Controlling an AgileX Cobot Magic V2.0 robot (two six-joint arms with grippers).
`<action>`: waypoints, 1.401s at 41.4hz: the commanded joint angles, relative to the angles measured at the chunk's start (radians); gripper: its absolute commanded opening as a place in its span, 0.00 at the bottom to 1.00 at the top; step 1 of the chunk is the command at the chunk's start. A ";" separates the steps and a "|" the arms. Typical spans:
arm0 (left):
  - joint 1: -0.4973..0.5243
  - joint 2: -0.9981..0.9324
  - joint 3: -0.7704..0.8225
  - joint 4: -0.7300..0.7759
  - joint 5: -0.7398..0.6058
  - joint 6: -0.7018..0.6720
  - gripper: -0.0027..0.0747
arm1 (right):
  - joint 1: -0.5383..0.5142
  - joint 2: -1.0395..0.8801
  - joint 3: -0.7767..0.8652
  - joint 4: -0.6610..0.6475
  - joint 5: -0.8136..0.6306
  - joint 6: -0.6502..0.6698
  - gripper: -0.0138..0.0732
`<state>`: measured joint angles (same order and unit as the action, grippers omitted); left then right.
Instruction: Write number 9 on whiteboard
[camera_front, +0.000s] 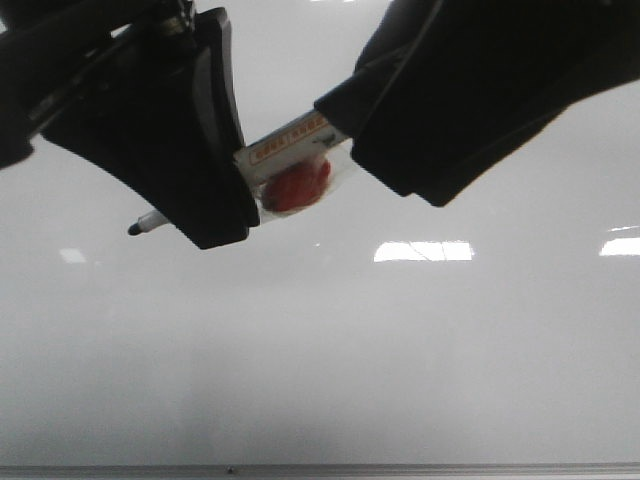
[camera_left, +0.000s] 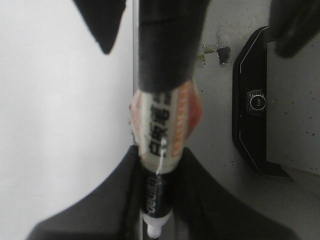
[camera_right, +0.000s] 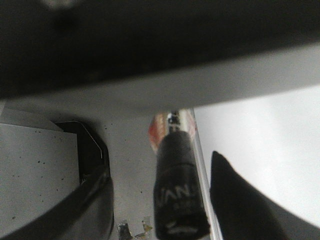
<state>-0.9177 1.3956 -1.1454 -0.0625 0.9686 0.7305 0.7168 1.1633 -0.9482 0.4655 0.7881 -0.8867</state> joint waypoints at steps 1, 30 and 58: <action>-0.007 -0.029 -0.033 -0.011 -0.037 0.000 0.01 | 0.000 -0.016 -0.035 0.062 -0.048 -0.009 0.56; 0.052 -0.125 -0.043 0.030 -0.030 -0.124 0.63 | -0.054 -0.051 -0.036 -0.043 0.003 0.061 0.12; 0.488 -0.414 0.149 0.009 -0.173 -0.371 0.63 | -0.454 -0.291 0.156 -0.159 -0.260 0.530 0.08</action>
<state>-0.4385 0.9911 -0.9756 -0.0334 0.8741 0.3750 0.2721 0.8558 -0.7742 0.2811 0.6688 -0.3600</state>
